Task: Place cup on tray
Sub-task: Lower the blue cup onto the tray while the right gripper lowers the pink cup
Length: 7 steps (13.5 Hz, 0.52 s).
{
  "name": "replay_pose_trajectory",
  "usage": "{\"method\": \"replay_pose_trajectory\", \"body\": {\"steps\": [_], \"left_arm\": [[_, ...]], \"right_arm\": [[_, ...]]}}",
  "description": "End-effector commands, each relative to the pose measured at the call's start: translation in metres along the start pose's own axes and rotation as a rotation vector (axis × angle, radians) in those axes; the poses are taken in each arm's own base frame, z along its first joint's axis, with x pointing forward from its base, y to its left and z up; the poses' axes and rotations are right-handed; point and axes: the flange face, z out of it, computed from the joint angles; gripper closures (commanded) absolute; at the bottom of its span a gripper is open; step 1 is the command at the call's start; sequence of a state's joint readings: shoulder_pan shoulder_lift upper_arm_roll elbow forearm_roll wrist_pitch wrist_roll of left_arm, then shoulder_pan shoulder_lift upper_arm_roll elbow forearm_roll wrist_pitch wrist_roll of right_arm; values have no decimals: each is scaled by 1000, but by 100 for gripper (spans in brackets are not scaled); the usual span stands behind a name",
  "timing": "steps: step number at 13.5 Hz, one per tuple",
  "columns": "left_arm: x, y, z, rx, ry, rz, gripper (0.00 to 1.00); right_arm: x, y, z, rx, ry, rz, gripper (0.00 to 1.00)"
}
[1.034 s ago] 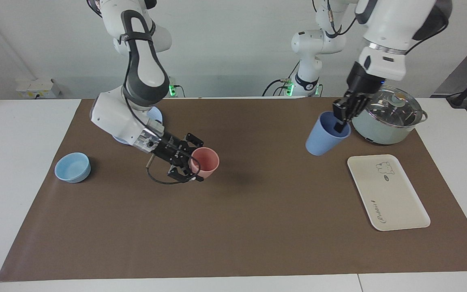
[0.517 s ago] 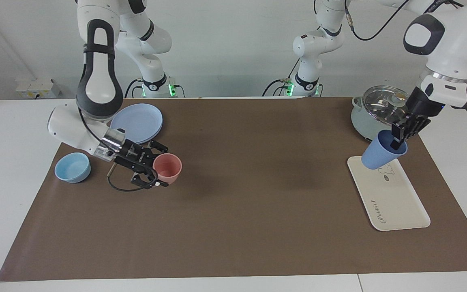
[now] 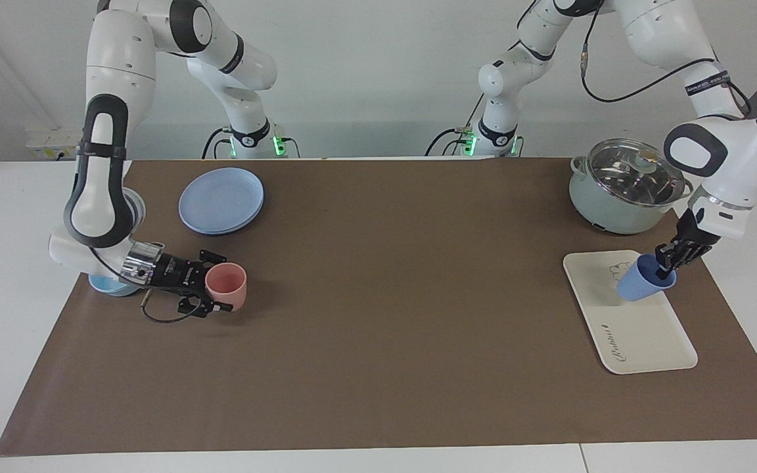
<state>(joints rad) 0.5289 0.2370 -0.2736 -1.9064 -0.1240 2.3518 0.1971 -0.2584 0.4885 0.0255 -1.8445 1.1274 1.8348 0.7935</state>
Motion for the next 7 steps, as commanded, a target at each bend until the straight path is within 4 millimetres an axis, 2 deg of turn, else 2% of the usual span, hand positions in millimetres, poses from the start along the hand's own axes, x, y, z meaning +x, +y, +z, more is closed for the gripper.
{"method": "replay_pose_trajectory", "body": {"steps": [1, 2, 3, 4, 5, 7], "left_arm": [[-21, 11, 3, 7, 26, -3, 100], [-21, 11, 2, 7, 29, -5, 100], [-20, 12, 5, 7, 32, -1, 78], [-19, 18, 6, 5, 35, 9, 33], [-17, 19, 5, 3, 36, 9, 0], [-15, 25, 5, 1, 41, 21, 0]], "right_arm": [[13, 7, 1, 11, -49, -20, 100], [19, 11, 1, 9, -52, -16, 100], [25, 13, -3, 15, -54, -9, 100], [29, 15, -5, 20, -51, -2, 100], [29, 17, -4, 16, -55, 1, 100], [35, 21, -3, 28, -34, 4, 100]]}}
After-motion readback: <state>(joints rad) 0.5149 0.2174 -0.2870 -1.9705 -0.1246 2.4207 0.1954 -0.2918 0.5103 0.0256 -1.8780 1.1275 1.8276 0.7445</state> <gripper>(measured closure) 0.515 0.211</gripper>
